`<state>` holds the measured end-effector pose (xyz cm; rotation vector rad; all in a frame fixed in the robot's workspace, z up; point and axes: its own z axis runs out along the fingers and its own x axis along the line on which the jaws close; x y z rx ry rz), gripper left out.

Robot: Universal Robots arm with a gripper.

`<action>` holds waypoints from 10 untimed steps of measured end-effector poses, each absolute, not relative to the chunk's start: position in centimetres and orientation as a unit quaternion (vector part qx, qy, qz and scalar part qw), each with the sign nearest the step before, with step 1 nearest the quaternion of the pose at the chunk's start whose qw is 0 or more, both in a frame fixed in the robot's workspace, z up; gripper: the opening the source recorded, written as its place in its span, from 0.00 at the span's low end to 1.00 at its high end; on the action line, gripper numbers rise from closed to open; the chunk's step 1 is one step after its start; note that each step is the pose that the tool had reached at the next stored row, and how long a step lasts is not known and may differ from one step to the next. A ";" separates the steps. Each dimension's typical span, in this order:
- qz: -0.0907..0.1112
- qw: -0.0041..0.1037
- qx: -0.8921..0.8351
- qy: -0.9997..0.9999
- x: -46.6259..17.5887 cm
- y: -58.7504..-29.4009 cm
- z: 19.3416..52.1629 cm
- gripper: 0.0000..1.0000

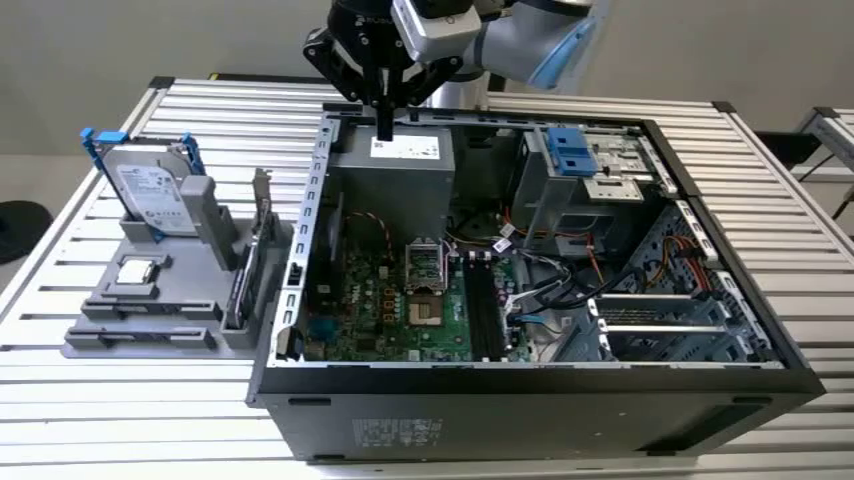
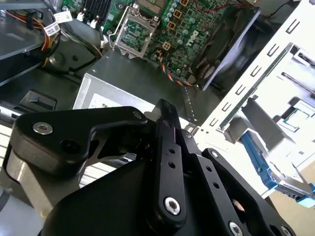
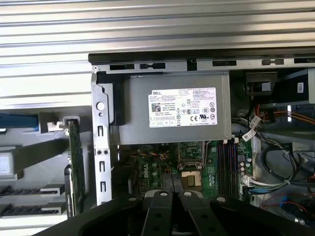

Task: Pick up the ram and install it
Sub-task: 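Reach for the ram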

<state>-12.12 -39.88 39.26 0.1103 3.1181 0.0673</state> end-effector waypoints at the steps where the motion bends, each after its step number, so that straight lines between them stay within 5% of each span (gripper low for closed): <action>1: 0.022 0.010 0.035 0.999 -12.1 -39.9 39.3 0.00; 10: 0.021 0.010 0.035 0.999 -12.9 -39.9 39.3 0.00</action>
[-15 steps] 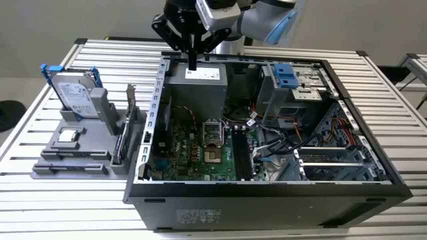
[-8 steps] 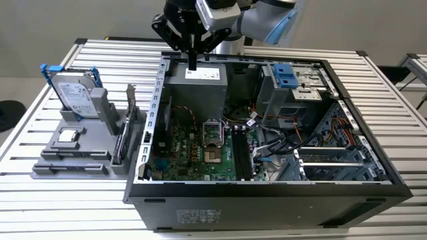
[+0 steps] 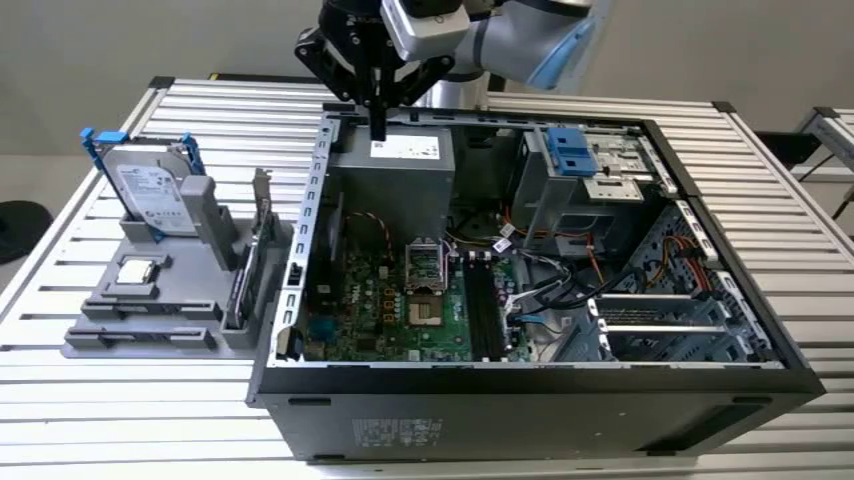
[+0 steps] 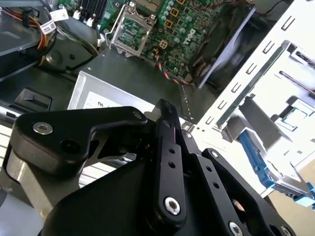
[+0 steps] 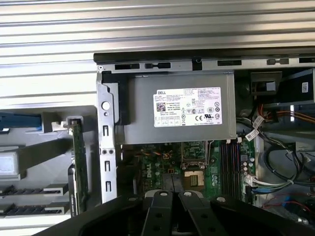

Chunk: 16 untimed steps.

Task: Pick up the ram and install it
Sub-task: 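Reach for the ram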

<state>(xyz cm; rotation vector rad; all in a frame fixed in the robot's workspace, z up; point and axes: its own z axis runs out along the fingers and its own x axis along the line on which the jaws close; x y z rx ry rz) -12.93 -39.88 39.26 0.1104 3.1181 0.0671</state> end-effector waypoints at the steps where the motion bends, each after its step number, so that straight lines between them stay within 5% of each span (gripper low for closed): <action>1: 0.021 0.010 0.035 0.999 -13.1 -39.9 39.3 0.00; 16: 0.022 0.010 0.035 0.999 -16.0 -39.9 39.3 0.00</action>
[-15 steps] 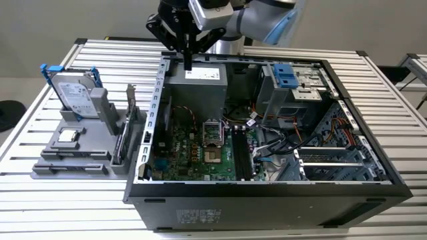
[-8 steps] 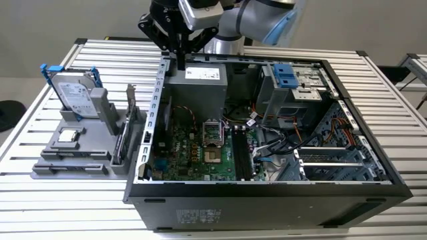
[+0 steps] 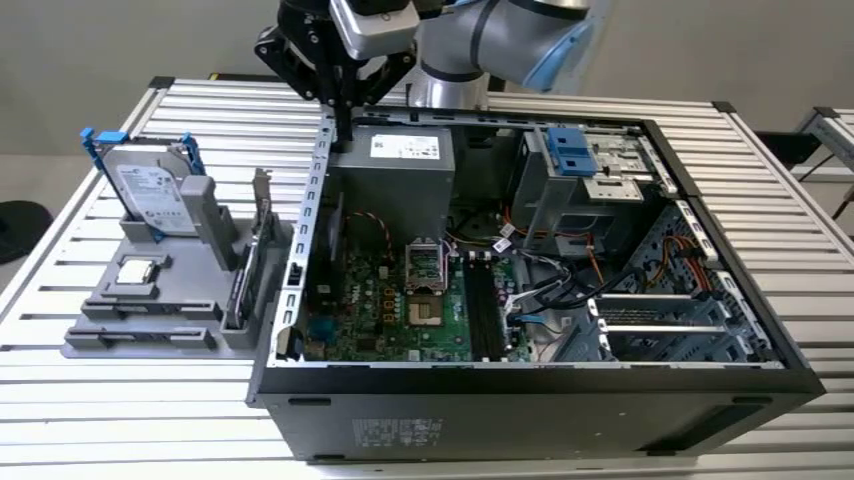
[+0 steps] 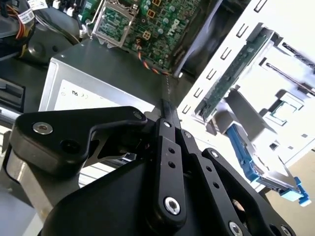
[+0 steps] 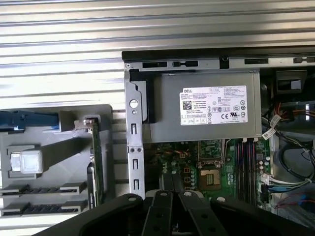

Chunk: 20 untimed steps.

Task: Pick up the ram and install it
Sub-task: 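Reach for the ram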

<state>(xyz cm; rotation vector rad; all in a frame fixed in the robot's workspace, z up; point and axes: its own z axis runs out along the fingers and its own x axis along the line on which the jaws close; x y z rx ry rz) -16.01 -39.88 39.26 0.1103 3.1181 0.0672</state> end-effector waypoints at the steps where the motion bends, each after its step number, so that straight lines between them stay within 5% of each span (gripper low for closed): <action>1: 0.022 0.010 0.035 0.999 -16.2 -39.9 39.3 0.00; 20: 0.022 0.010 0.035 0.999 -19.9 -39.9 39.3 0.00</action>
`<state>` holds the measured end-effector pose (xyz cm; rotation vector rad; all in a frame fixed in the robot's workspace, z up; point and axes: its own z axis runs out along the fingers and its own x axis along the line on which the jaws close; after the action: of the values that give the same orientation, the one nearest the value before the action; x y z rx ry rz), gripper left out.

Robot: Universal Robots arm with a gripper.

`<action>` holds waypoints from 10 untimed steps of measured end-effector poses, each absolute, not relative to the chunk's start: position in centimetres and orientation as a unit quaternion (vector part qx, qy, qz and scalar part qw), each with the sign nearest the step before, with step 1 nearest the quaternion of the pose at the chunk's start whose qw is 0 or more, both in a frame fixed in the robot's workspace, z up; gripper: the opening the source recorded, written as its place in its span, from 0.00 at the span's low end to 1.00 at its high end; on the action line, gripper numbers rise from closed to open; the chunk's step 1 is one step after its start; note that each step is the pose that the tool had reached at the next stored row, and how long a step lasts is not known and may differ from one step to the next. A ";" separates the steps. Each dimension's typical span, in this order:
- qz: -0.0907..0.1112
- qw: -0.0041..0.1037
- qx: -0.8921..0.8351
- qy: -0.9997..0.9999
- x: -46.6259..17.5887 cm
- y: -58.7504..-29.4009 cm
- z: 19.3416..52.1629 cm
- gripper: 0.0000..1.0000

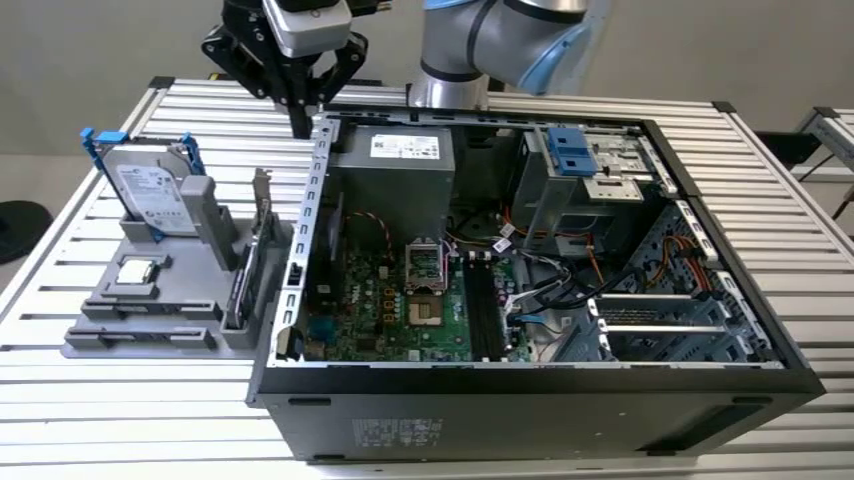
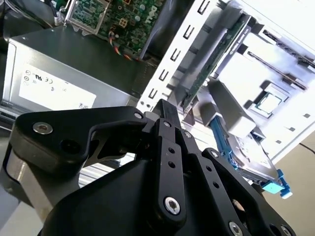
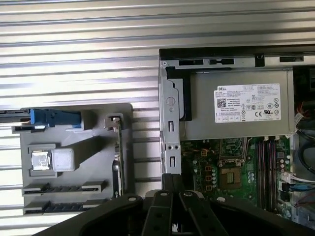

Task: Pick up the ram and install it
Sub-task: 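Reach for the ram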

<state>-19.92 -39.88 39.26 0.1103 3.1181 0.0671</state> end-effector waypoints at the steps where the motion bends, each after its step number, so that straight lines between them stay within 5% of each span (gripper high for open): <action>1: 0.022 0.010 0.035 0.999 -20.1 -39.9 39.3 0.00; 10: 0.022 0.010 0.035 0.999 -22.3 -39.9 39.3 0.00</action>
<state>-22.27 -39.88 39.26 0.1104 3.1180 0.0672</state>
